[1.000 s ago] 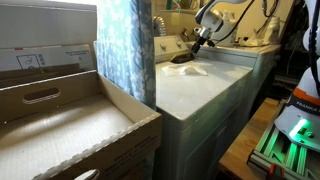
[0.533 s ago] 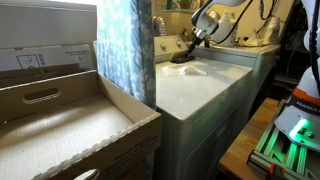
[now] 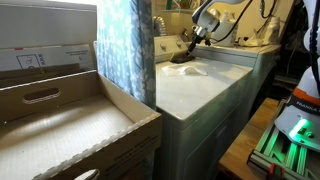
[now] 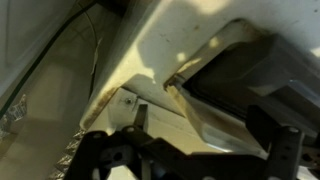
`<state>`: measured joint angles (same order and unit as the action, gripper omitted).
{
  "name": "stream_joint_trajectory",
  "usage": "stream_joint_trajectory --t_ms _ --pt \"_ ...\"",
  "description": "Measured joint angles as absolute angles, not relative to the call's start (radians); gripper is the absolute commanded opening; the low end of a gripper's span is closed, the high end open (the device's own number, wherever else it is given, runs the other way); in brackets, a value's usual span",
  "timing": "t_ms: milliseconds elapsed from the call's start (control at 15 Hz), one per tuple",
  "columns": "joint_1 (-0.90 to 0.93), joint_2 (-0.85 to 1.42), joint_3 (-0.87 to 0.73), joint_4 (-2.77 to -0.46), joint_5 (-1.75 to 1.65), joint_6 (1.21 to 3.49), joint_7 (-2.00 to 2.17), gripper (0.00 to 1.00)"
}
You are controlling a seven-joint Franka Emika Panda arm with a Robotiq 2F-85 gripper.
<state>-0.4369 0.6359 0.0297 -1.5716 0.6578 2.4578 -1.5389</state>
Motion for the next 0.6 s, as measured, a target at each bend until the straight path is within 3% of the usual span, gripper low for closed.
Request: stream_joint_trajectory --t_ms 600 --pt "-0.410 0.582 -0.019 -1.592 0.542 2.249 -1.292 1.00"
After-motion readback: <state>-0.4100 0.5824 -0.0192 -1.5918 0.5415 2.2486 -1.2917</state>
